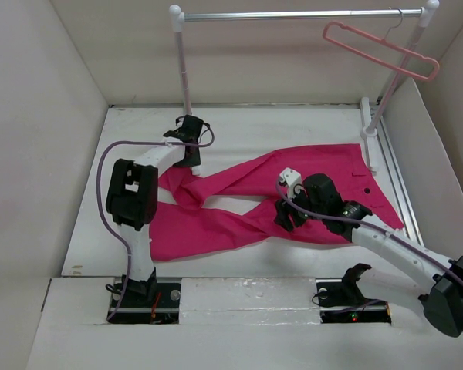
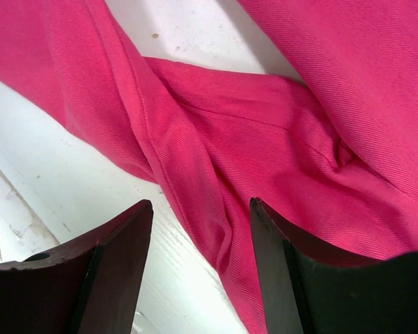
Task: Place the trousers on the hanger
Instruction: Flatten out the trousers on the hanger.
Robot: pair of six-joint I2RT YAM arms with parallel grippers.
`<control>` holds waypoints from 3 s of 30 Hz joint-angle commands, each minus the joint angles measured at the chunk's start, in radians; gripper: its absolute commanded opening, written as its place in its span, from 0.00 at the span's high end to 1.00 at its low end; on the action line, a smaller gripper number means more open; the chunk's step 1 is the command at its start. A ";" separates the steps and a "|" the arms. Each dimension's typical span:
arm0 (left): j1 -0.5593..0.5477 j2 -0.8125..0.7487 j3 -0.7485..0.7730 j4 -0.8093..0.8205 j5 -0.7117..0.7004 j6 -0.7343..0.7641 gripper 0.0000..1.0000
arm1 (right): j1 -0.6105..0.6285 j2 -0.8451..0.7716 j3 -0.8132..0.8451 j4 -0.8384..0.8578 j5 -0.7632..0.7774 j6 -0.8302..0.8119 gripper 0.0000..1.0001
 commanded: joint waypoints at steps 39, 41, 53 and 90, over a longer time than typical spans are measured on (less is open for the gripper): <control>0.490 -0.831 -0.014 -0.111 0.202 -0.406 1.00 | -0.132 -0.009 0.064 -0.016 0.035 -0.107 0.35; 0.490 -0.894 -0.036 -0.142 0.176 -0.424 1.00 | -0.143 -0.017 0.064 -0.030 0.044 -0.110 0.35; 0.460 -0.870 -0.042 -0.131 0.010 -0.449 1.00 | -0.302 0.035 0.149 -0.041 0.041 -0.147 0.34; 0.545 0.318 0.542 -0.037 0.202 -0.261 0.31 | -0.152 0.066 0.222 -0.083 -0.056 -0.114 0.43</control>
